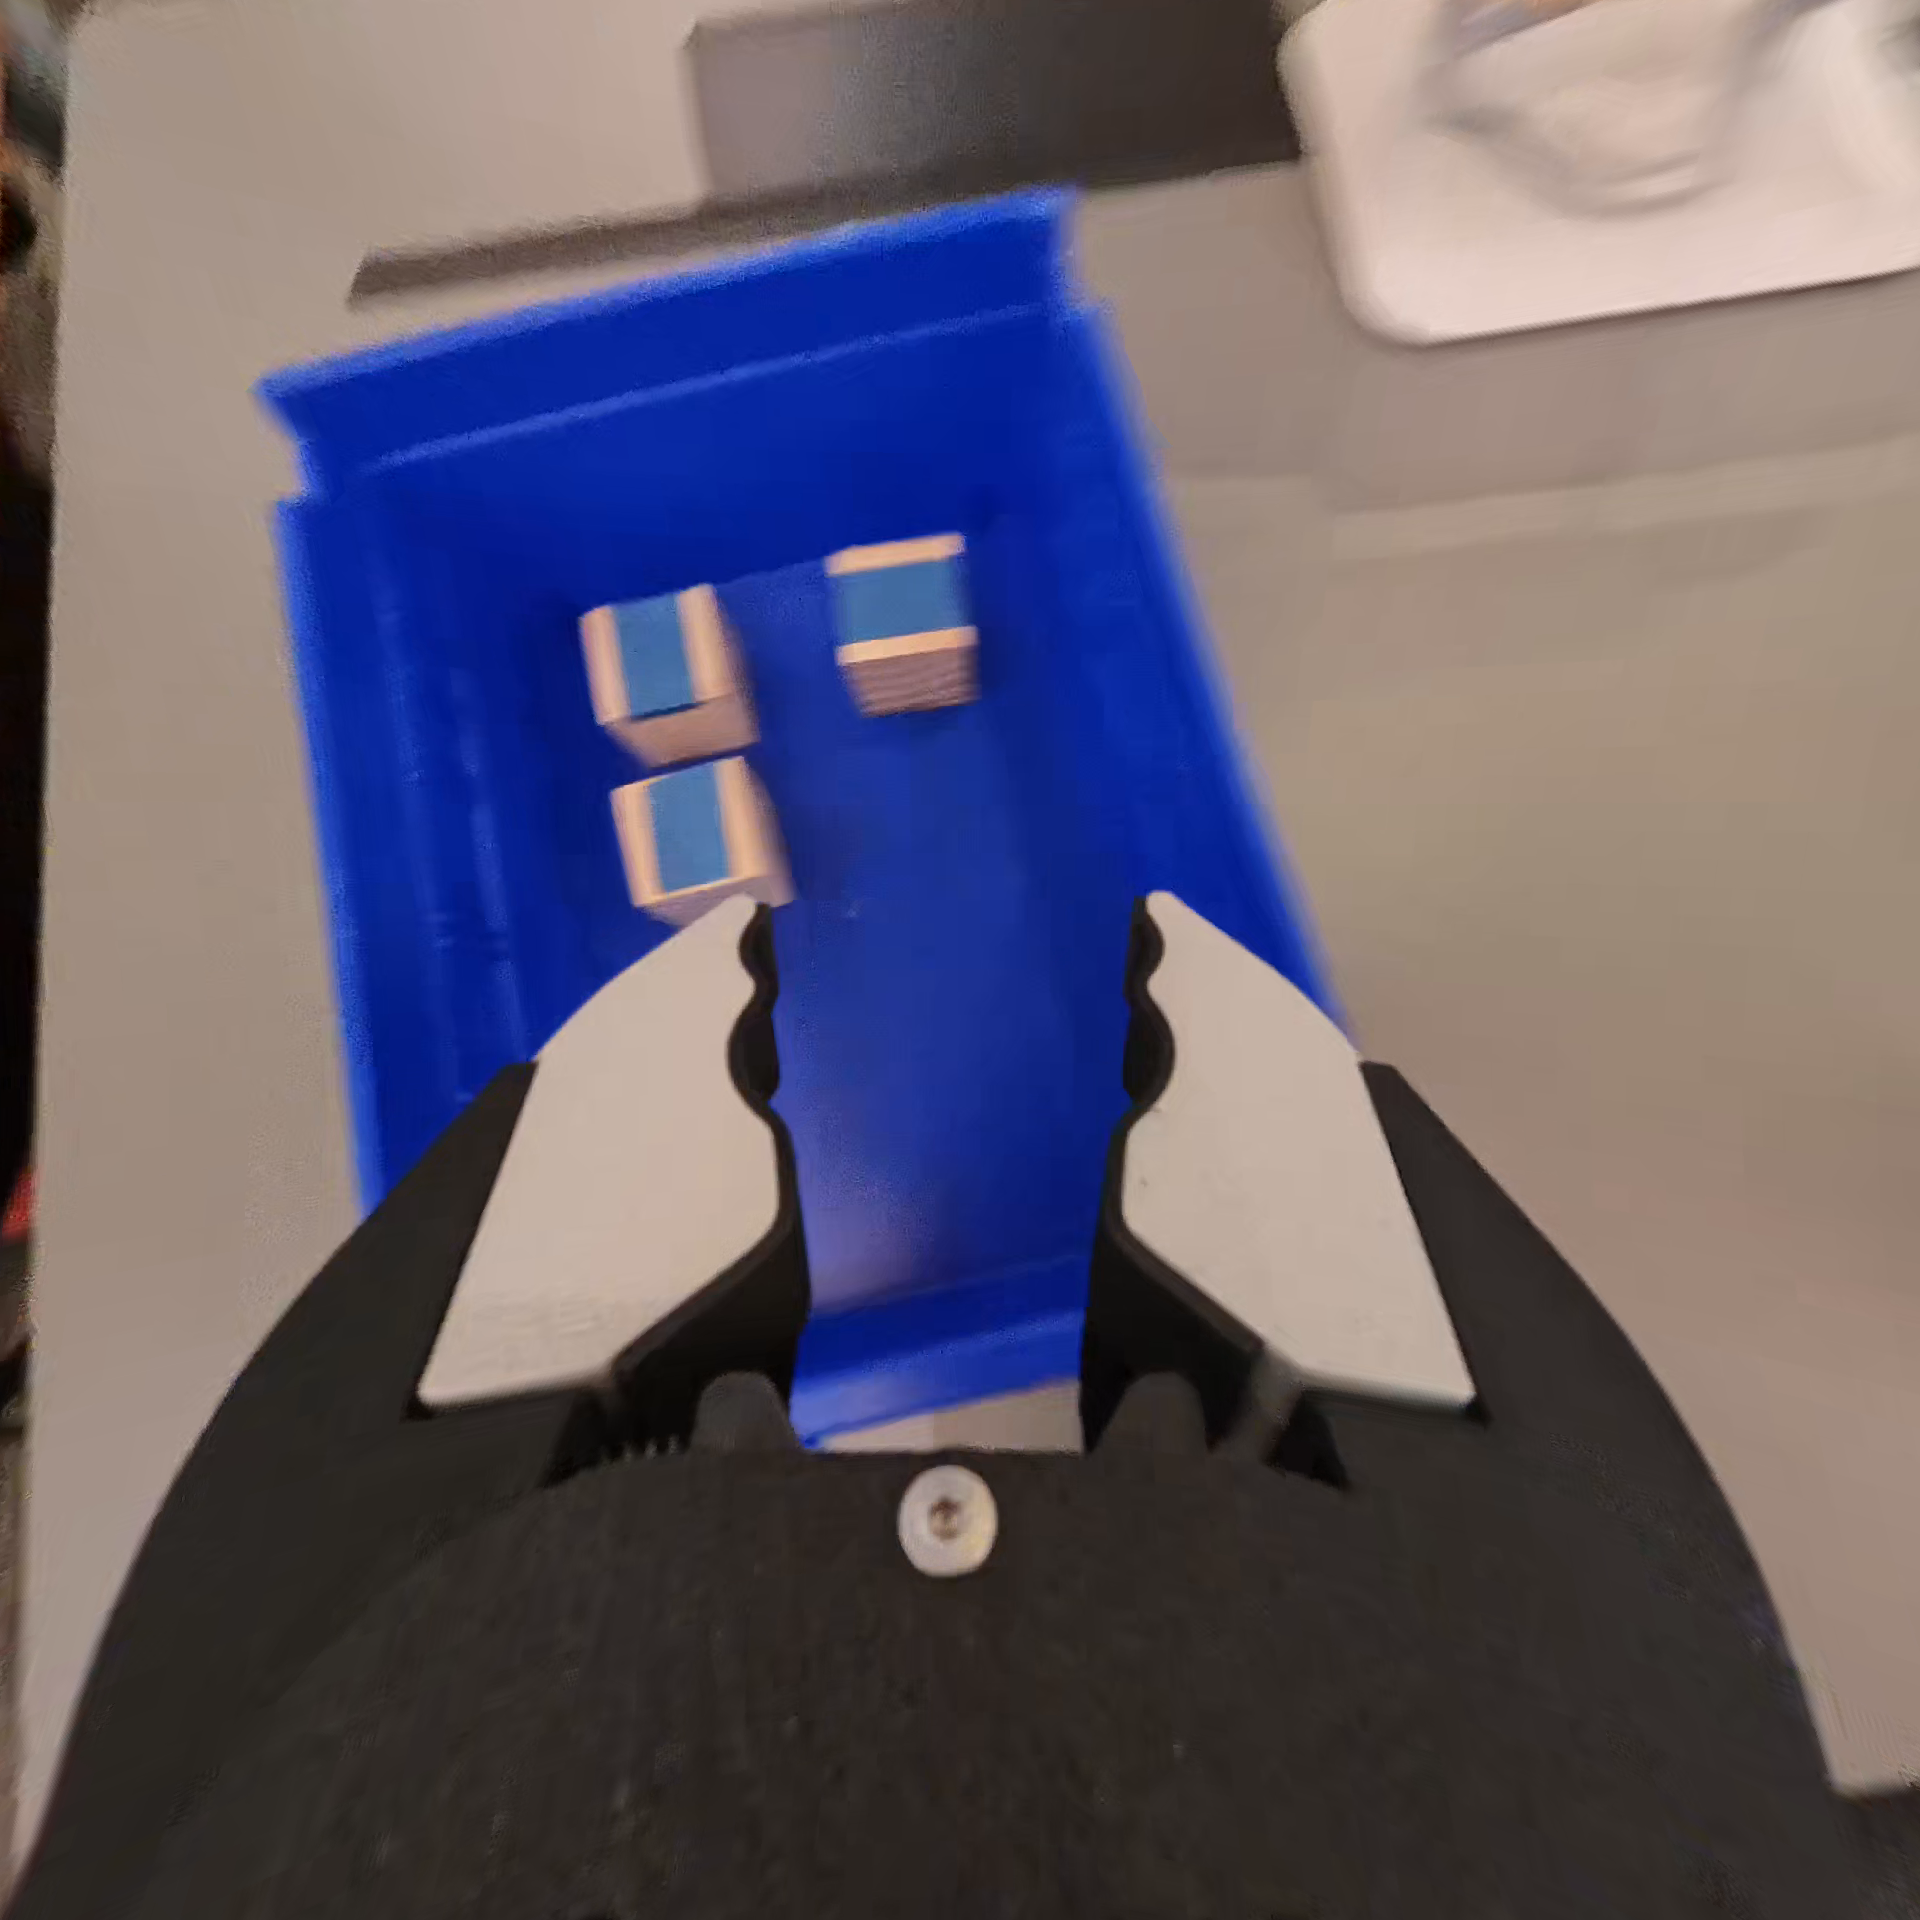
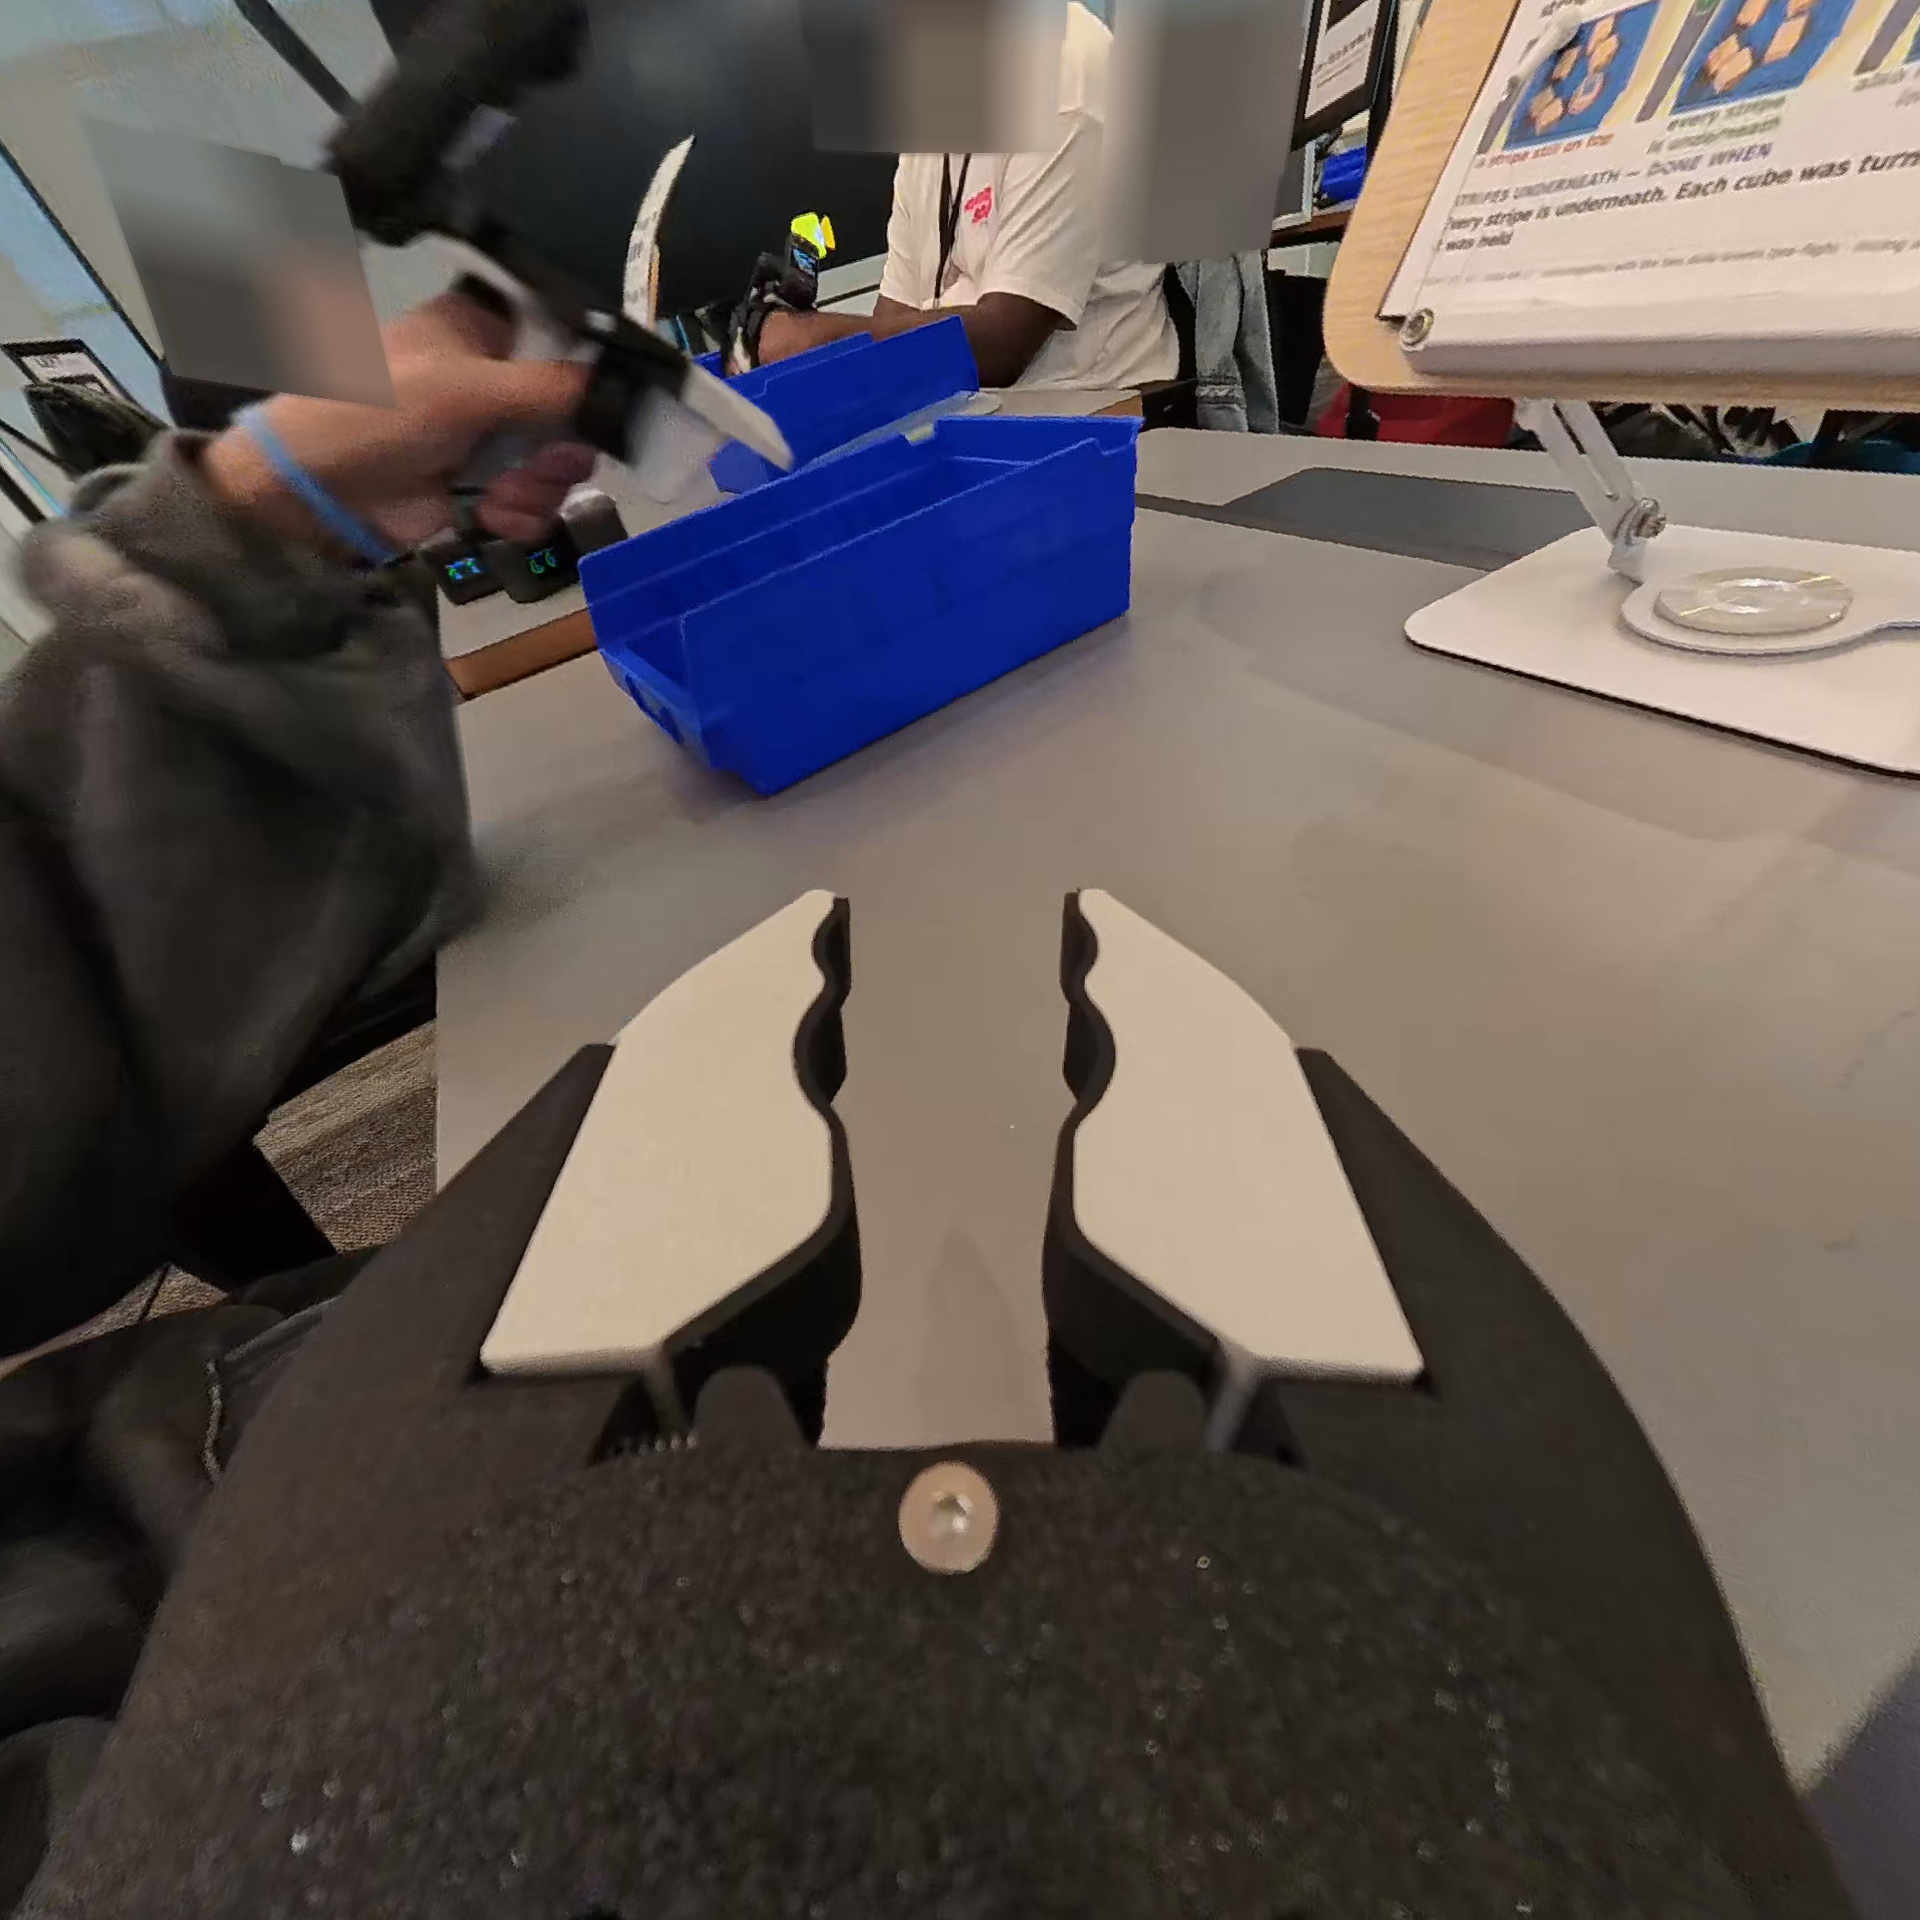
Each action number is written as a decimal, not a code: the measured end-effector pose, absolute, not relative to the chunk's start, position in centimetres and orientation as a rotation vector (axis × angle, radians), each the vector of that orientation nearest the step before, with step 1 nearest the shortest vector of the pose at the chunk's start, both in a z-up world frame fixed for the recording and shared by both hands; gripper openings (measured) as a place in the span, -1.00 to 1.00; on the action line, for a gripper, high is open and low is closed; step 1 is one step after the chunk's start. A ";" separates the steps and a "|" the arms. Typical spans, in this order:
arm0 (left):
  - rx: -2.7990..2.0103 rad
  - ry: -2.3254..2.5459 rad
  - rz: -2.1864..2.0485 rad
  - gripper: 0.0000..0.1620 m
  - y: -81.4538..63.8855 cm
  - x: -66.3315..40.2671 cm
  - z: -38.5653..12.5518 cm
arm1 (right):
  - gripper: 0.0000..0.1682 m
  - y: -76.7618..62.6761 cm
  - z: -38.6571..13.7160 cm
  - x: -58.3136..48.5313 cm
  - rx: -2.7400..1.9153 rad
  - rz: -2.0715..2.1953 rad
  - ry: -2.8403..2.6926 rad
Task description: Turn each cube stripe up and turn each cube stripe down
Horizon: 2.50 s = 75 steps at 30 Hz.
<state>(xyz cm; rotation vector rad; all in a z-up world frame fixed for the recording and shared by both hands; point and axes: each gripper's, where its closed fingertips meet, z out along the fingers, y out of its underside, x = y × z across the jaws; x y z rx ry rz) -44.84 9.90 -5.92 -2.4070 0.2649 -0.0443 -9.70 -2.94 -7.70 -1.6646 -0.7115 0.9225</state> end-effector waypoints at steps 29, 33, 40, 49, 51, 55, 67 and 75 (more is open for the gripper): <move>-2.464 0.162 -0.315 -0.46 11.7 -45.6 -3.9 | -0.58 -3.7 -9.6 -10.9 -1.679 0.775 -0.897; -2.363 0.273 -0.500 -0.45 9.2 -39.4 -1.6 | -0.58 -2.6 -8.8 -9.3 -1.681 0.832 -0.782; -2.392 0.506 -0.614 -0.45 7.7 -27.4 -5.5 | -0.58 -1.3 -8.6 -7.7 -1.696 0.893 -0.646; -2.093 0.488 -1.593 -0.46 4.0 -15.1 -2.4 | -0.20 0.8 -4.5 -8.2 -1.600 0.842 -0.777; -1.999 0.431 -1.831 -0.45 3.2 -14.5 -1.0 | -0.17 0.5 -3.3 -9.2 -1.578 0.856 -0.891; -1.852 0.242 -2.233 -0.46 2.4 -14.4 0.6 | -0.18 0.6 0.2 -11.5 -1.373 0.821 -1.005; -1.925 0.153 -2.345 -0.46 1.2 -12.2 -1.9 | -0.10 2.0 -2.3 -13.6 -1.363 0.611 -1.040; -1.938 0.211 -2.436 -0.46 -0.2 -11.7 -2.0 | -0.46 0.7 -2.9 -14.2 -1.366 0.679 -1.110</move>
